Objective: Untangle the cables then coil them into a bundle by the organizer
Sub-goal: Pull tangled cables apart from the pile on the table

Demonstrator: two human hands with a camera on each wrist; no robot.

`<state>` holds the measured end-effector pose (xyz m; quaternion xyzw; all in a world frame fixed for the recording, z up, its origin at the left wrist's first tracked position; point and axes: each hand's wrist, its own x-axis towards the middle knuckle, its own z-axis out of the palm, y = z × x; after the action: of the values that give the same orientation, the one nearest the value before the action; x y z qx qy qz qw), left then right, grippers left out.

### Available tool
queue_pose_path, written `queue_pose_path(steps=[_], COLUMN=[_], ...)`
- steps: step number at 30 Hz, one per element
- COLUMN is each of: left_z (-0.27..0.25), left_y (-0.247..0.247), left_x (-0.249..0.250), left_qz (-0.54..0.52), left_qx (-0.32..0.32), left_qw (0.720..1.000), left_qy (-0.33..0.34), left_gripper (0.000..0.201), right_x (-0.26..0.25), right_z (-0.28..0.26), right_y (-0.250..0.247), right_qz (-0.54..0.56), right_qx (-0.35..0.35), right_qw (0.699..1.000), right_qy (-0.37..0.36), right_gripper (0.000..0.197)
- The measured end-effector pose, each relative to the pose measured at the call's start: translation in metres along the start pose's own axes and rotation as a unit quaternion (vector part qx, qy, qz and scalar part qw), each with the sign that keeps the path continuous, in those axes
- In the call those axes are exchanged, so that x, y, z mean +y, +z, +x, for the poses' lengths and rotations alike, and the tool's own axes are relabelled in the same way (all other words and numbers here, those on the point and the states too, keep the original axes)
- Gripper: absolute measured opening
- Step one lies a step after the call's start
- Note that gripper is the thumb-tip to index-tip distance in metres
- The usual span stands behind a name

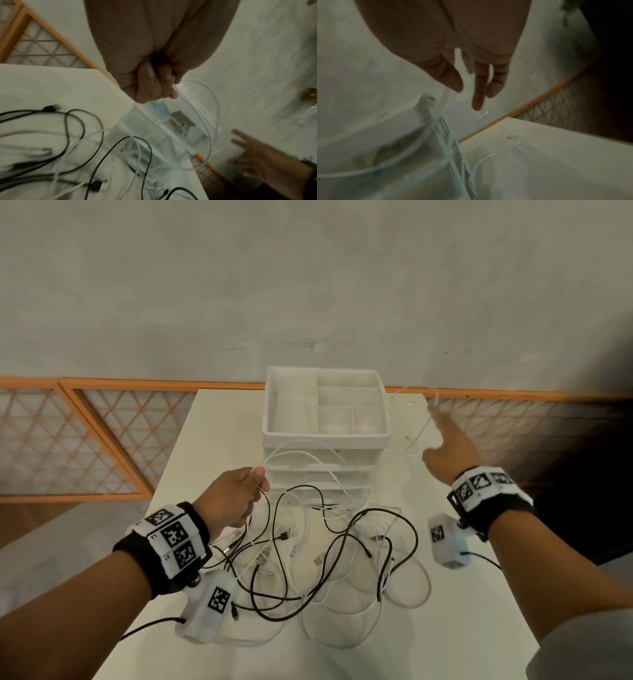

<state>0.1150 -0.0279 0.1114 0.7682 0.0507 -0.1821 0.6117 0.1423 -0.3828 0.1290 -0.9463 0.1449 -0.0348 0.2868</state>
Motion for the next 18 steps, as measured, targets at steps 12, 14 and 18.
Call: queue_pose_path(steps=[12, 14, 18], left_z=[-0.034, -0.036, -0.032], left_y=[0.030, 0.017, -0.001], left_x=[0.100, 0.098, 0.051], left_qz=[0.076, 0.033, 0.252], left_qx=[-0.095, -0.111, -0.172], left_qw=[0.960, 0.969, 0.946], left_qy=[0.251, 0.218, 0.111], left_gripper=[0.038, 0.037, 0.031], right_x=[-0.067, -0.039, 0.003], right_z=[-0.059, -0.039, -0.017], right_y=[0.034, 0.024, 0.019], right_qz=[-0.005, -0.036, 0.146], right_qx=[-0.205, -0.177, 0.097], right_qw=[0.973, 0.983, 0.983], right_qy=[-0.105, -0.001, 0.055], right_gripper=[0.039, 0.040, 0.010])
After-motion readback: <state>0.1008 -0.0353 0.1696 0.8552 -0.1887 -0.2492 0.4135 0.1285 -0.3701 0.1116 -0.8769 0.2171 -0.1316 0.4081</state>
